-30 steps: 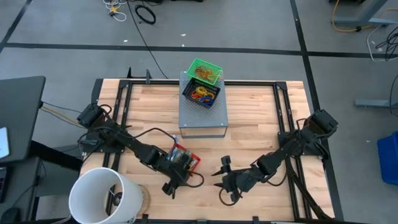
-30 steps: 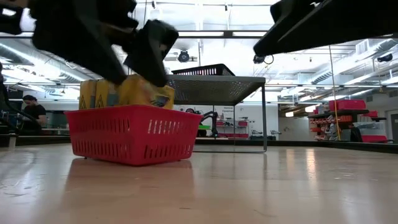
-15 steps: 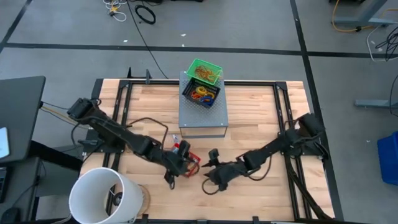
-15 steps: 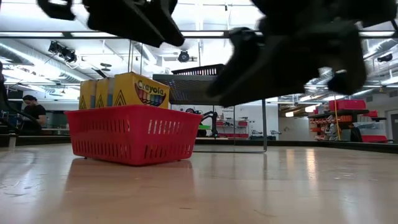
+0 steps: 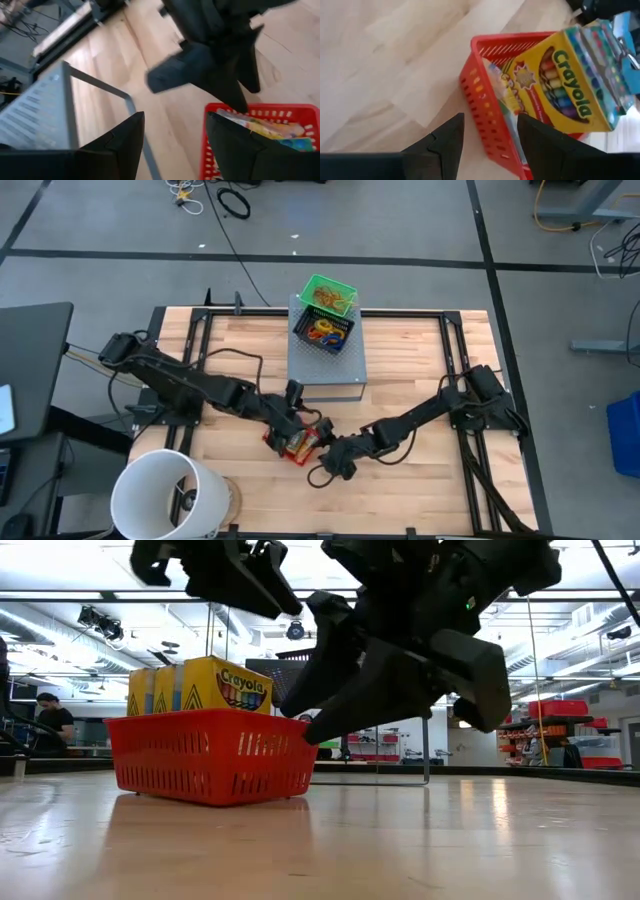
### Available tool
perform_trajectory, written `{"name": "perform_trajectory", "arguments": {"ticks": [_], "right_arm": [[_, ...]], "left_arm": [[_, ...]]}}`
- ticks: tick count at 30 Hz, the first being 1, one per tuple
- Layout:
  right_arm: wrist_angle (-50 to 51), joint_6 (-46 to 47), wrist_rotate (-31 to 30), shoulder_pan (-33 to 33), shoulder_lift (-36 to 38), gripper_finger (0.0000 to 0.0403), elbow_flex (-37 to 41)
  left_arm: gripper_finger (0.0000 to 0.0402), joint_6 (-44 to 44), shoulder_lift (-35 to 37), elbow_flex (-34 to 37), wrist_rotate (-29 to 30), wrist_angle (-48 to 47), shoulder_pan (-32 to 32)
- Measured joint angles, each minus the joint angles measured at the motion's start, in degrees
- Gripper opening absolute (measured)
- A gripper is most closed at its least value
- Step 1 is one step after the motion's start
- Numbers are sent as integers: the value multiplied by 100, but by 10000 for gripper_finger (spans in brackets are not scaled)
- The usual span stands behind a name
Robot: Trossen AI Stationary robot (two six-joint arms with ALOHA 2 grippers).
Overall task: Pick & Place Office Desk Supplies
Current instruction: Move the red basket to the center of the table
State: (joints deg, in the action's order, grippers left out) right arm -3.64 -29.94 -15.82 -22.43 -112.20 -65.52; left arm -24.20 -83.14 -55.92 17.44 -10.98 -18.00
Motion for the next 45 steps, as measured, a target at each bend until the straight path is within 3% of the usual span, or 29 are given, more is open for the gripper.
{"name": "perform_trajectory", "arguments": {"ticks": [10, 24, 32, 36, 40, 45], "right_arm": [[-18, -529, 157, 149, -66, 167, 13], [87, -937, 84, 185, -98, 12, 4], [832, -695, -111, -3, -22, 22, -2], [1551, -425, -107, -147, 86, 10, 4], [2306, -133, -261, -326, 249, 24, -71], [3605, 173, -295, -443, 315, 23, -625]], "left_arm": [[215, -215, 799, -2, 54, 8, 353], [215, -456, 1332, -6, 236, 1, 459], [215, -493, 1330, -4, 348, 0, 459], [215, -425, 1330, -5, 356, -70, 461], [215, -333, 1330, -7, 356, -102, 459], [215, -321, 1330, -7, 356, -82, 461]]}}
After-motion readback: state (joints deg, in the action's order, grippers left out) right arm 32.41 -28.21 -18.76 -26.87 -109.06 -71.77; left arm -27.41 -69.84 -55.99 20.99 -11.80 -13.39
